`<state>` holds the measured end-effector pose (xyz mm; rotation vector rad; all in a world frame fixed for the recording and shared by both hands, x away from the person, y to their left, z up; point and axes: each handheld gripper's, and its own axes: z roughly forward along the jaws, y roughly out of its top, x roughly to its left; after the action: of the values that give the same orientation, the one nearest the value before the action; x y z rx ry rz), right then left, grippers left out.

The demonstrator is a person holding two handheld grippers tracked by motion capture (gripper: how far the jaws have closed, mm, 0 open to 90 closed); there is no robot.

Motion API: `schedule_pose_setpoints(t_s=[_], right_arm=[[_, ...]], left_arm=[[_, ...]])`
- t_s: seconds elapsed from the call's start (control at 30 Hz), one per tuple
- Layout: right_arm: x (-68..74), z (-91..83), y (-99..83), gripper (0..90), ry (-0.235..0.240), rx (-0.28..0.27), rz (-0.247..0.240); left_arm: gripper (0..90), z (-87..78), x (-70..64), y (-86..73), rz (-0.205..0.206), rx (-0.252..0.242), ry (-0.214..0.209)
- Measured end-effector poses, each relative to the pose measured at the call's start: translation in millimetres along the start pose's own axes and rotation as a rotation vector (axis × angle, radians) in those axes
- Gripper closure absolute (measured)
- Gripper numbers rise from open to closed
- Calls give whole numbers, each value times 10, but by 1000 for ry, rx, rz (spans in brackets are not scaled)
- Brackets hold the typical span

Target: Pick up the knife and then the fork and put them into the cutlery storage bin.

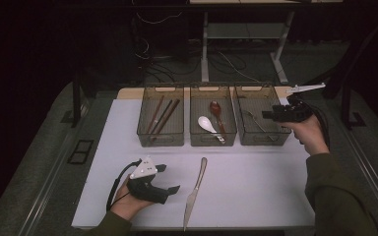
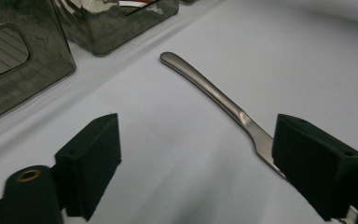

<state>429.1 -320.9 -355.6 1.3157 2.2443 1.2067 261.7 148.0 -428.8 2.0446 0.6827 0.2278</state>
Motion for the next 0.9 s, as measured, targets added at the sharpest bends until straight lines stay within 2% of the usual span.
schedule_pose_setpoints(t_s=[0.13, 0.2, 0.37, 0.47, 0.63, 0.7, 0.77, 0.8, 0.9], right_arm=[[170, -92, -80, 290, 46, -61, -29], [270, -124, -139, 276, 57, -77, -50], [538, -135, -372, 250, 67, -60, -119], [665, -120, -534, 210, 86, -58, -129], [849, -133, -764, 185, 92, -68, -137], [903, -161, -858, 184, 89, -78, -133], [940, -184, -956, 183, 83, -85, -122], [954, -195, -1002, 176, 79, -88, -122], [987, -223, -1131, 174, 73, -91, -113]], left_arm=[[361, 1, -52, 33, -15, 2, -42], [483, 18, -88, 50, -6, 11, -59], [721, 80, -181, 86, 17, 46, -60], [874, 111, -228, 115, 12, 57, -67], [894, 214, -321, 146, 10, 84, -78], [893, 260, -368, 158, 25, 100, -91], [893, 322, -434, 162, 15, 94, -95], [893, 339, -446, 166, 41, 115, -102], [893, 416, -510, 160, 60, 142, -110]])
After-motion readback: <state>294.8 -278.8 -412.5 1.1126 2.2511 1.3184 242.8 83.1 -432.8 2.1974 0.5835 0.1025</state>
